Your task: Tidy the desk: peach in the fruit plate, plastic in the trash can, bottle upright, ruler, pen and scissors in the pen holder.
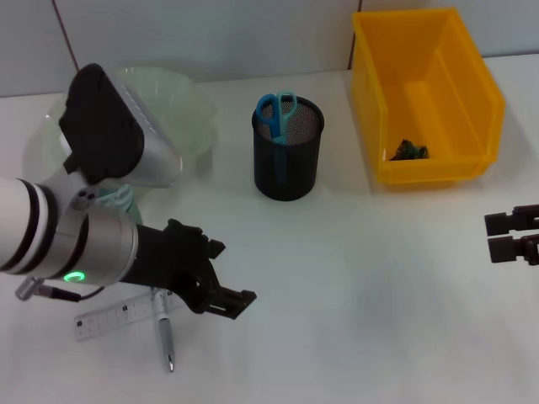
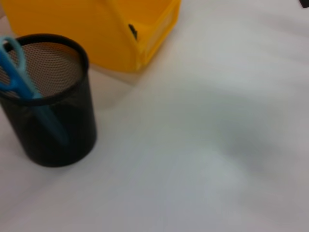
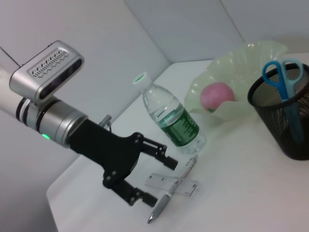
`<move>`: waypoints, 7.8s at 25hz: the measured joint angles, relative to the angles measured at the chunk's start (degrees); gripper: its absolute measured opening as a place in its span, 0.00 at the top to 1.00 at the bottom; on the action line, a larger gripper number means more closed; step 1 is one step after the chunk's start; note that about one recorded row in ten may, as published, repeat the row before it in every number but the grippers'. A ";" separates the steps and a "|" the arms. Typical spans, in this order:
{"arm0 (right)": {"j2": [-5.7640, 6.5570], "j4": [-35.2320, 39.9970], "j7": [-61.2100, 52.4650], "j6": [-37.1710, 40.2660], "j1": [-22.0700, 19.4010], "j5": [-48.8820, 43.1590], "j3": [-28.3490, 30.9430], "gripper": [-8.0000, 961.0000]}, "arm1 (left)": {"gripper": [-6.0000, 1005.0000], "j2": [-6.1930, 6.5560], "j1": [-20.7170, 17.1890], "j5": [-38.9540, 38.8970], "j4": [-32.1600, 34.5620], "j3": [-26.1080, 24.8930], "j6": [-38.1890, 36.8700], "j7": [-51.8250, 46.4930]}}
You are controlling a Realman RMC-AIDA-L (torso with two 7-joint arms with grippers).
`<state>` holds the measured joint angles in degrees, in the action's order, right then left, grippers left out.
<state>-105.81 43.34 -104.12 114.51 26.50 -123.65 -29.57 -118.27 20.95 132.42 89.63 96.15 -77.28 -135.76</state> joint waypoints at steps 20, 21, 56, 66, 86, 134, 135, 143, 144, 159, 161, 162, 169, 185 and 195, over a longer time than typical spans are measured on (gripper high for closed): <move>-0.49 -1.77 -1.67 0.85 2.45 -3.69 -1.27 0.15 | 0.19 -0.38 11.33 7.85 -12.79 0.14 -1.31 0.85; -0.50 -1.77 -1.74 0.85 2.49 -3.72 -1.45 0.15 | 0.19 -0.38 11.73 8.47 -13.30 0.25 -1.53 0.72; -0.53 -3.00 -1.86 0.62 2.53 -3.70 -1.80 0.15 | 0.20 -0.65 18.48 12.14 -20.76 2.63 -2.03 6.39; -0.62 -3.10 -1.87 0.63 2.45 -3.70 -1.80 0.15 | 0.20 -0.65 18.78 12.06 -21.78 2.82 -2.26 7.53; -0.79 -3.08 -1.75 0.72 2.02 -3.70 -1.80 0.15 | 0.35 -0.83 20.34 12.22 -24.33 2.99 -2.02 7.97; -0.70 -2.80 -1.37 0.45 2.88 -3.70 -1.80 0.15 | 0.59 -0.89 33.02 15.41 -12.95 -14.66 -26.05 -12.05; -0.70 -2.80 -1.37 0.45 2.88 -3.70 -1.80 0.15 | 0.59 -0.88 33.68 15.03 -12.91 -16.36 -26.50 -12.11; -0.70 -2.64 -1.34 0.42 2.69 -3.71 -1.81 0.15 | 0.59 -0.35 36.47 8.17 -12.95 -28.45 -29.10 -11.69; -0.70 -2.63 -1.34 0.34 2.58 -3.70 -1.80 0.15 | 0.58 -0.28 36.59 6.45 -13.05 -30.24 -29.40 -11.63; -0.70 -2.65 -1.28 0.30 2.66 -3.70 -1.80 0.15 | 0.57 0.21 32.18 -12.80 -11.85 -47.09 -21.38 -6.61; -0.71 -2.65 -1.30 0.32 2.67 -3.70 -1.80 0.15 | 0.57 0.20 30.67 -15.27 -11.83 -47.10 -19.65 -4.99; -0.71 -2.66 -1.31 0.29 2.67 -3.71 -1.75 0.15 | 0.57 0.20 30.67 -15.27 -11.83 -47.10 -19.65 -4.99; -0.71 -3.00 -1.15 -0.01 2.62 -3.71 -1.55 0.15 | 0.56 -0.27 22.25 -26.34 -11.76 -39.96 -7.32 5.08; -0.71 -3.10 -1.07 -0.62 2.51 -3.71 -1.63 0.15 | 0.55 -0.56 8.38 -69.98 -26.58 -12.72 27.15 44.95; -0.70 -3.08 -1.07 -0.64 2.84 -3.70 -1.78 0.15 | 0.54 -0.83 10.21 -94.97 -39.57 -0.51 28.77 72.20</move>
<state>-106.51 40.26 -105.20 113.87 29.34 -127.35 -31.35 -119.10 31.16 37.46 50.06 95.64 -48.50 -63.56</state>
